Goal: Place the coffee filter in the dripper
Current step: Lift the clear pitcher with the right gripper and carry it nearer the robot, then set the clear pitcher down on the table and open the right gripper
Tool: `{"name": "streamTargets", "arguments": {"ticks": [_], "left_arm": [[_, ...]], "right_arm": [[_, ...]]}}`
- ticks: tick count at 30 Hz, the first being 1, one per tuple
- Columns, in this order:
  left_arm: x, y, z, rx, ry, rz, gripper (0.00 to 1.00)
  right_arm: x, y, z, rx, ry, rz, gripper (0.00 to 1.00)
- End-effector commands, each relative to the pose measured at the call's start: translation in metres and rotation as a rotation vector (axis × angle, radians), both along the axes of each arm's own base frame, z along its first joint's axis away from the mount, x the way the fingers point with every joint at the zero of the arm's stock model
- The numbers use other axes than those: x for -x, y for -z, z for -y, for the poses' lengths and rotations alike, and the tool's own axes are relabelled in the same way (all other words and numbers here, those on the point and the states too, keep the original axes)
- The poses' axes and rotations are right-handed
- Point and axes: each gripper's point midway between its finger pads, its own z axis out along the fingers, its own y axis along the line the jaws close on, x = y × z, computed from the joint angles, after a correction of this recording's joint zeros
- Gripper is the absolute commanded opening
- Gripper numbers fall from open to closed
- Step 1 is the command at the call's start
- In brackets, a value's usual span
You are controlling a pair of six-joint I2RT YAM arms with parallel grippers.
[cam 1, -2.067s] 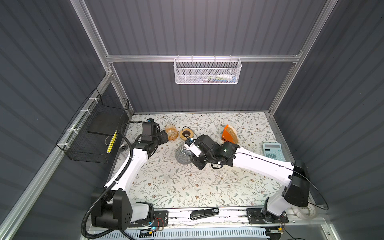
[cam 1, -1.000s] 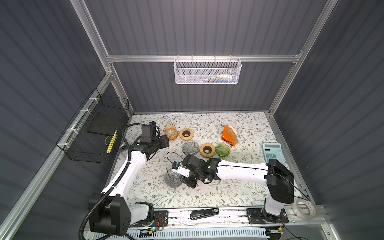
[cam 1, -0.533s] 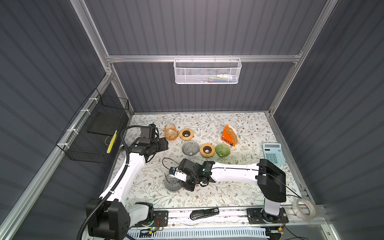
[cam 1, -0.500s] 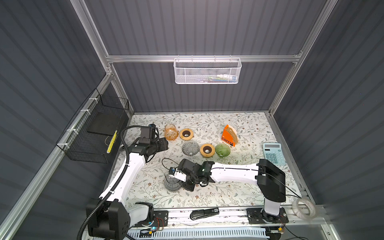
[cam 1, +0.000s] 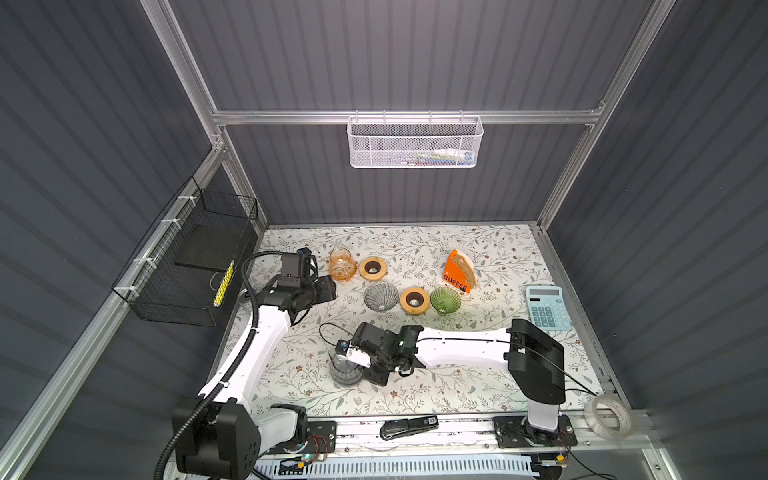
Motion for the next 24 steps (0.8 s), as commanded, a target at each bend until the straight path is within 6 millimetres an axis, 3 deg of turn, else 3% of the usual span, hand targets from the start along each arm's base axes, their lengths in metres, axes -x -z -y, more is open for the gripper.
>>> {"name": "streamTargets", "arguments": {"ticks": [1,15,24], "left_arm": [[0.0041,-0.0025,0.0010,-0.005,0.013,0.009,0.62],[0.0046,-0.0026,0.0017,0.001,0.014,0.008,0.62],[0.0050,-0.0036,0.0016,0.001,0.014,0.011,0.62]], "right_arm": [[-0.0036,-0.0070,-0.0104,-0.013,-0.009,0.030,0.01],[-0.0022,-0.0002,-0.0107,0.010,-0.011,0.033,0.07],[-0.0022,-0.0014,-0.0114,0.012,-0.009,0.043,0.26]]}}
